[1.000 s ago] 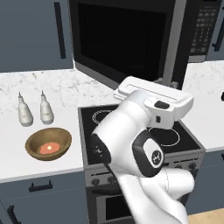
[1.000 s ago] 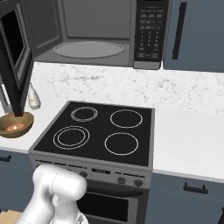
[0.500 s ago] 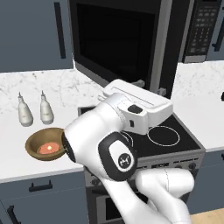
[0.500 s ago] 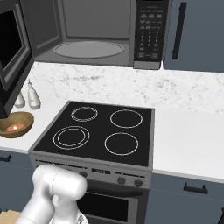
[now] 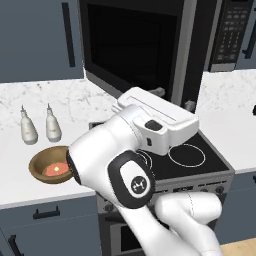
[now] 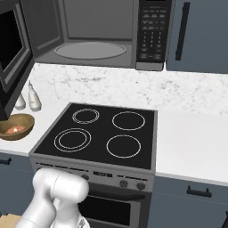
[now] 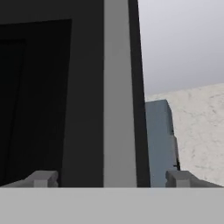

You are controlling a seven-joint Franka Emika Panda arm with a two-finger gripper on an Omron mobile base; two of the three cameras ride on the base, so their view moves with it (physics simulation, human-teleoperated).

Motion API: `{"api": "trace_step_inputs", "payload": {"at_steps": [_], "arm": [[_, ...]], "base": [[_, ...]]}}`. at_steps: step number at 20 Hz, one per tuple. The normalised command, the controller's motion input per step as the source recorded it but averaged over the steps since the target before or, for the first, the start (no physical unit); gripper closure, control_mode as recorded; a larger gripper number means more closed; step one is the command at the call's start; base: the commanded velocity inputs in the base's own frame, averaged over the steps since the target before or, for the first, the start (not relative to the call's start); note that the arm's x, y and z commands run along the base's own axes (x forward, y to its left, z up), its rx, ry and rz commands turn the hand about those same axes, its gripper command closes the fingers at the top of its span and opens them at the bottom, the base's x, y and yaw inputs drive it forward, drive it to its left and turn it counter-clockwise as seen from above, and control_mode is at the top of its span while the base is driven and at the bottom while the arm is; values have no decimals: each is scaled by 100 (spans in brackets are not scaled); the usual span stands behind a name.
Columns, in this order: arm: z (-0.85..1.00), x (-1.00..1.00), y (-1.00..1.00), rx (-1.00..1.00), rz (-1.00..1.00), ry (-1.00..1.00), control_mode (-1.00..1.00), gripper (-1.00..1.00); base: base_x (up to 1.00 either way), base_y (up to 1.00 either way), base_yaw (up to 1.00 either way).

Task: Open the microwave, place the bowl with waffle inside the microwave, then close the microwave door and turn it on.

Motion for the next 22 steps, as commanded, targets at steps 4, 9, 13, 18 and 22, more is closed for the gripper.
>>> {"api": "trace_step_inputs", "payload": {"at_steps": [4, 9, 13, 18, 22], "arm": [[16, -31, 39, 1, 0, -11, -100, -100], [30, -52, 29, 2, -2, -11, -100, -100], [8, -40, -36, 0, 13, 0, -100, -100], [-32, 0, -75, 1, 54, 10, -100, -100], [-52, 0, -77, 0, 65, 13, -100, -100]], "base": [[0, 0, 0], [0, 0, 0], [0, 0, 0], [0, 0, 0], [0, 0, 0]]}}
